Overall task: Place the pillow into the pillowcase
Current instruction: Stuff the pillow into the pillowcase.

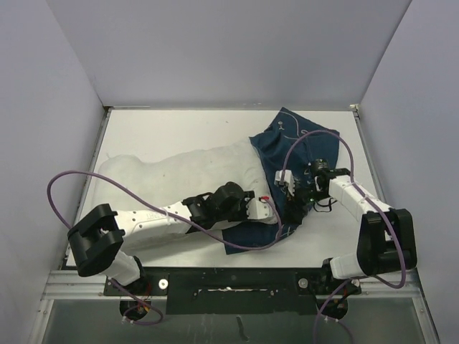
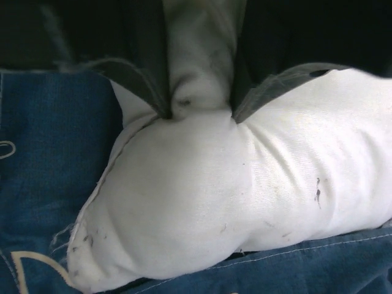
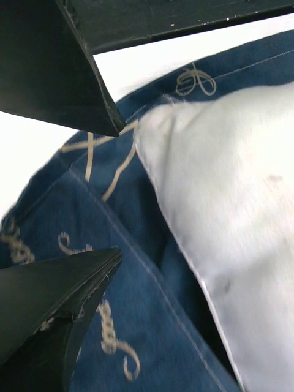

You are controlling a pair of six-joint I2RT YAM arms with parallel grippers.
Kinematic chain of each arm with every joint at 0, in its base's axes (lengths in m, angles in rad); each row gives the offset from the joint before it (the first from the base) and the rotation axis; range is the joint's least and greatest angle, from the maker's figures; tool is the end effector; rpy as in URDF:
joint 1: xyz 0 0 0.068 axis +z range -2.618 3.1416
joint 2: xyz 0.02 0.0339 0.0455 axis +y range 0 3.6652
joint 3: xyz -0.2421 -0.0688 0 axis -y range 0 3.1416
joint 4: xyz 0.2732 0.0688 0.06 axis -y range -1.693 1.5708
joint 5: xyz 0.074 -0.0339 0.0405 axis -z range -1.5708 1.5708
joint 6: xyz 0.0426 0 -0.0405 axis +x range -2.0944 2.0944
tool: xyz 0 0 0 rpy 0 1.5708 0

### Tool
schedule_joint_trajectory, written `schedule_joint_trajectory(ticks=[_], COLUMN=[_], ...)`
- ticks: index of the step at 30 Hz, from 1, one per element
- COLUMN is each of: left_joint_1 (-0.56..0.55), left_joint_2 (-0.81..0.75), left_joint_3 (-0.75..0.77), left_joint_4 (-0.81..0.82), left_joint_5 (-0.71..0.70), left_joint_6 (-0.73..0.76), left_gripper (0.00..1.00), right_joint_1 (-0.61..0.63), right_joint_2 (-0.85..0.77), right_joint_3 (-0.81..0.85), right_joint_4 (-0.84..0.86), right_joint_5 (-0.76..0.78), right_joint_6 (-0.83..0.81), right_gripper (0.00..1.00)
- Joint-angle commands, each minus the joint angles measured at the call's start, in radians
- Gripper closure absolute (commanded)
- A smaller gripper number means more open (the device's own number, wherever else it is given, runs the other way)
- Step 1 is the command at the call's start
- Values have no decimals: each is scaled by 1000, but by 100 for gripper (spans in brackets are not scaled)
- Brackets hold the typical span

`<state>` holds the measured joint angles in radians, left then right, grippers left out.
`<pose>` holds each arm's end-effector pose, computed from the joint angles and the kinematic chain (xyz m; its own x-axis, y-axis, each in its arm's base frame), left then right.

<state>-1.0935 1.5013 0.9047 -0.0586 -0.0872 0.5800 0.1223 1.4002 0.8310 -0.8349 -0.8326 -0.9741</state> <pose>0.1665 -0.3138 0.1802 0.2334 0.7371 -0.6342 0.8670 0.1375 0.4789 0.2526 0.0628 0.1541 -0.3813 -0.6077 -0.6966 -0.9242 0.2674 0.2726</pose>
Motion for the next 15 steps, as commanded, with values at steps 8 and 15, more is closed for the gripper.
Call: schedule_joint_trajectory(ticks=[8, 15], left_joint_1=[112, 125], left_joint_2=[-2, -27], left_joint_3=[40, 27], left_joint_4=[109, 133], left_joint_5=[194, 247], left_joint_6=[-150, -195], left_gripper=[100, 100], right_joint_1=[78, 115], right_joint_2=[147, 177], right_joint_3=[80, 92], right_joint_4=[203, 240], right_joint_5=[413, 450], right_joint_6=[358, 410], right_gripper=[31, 37])
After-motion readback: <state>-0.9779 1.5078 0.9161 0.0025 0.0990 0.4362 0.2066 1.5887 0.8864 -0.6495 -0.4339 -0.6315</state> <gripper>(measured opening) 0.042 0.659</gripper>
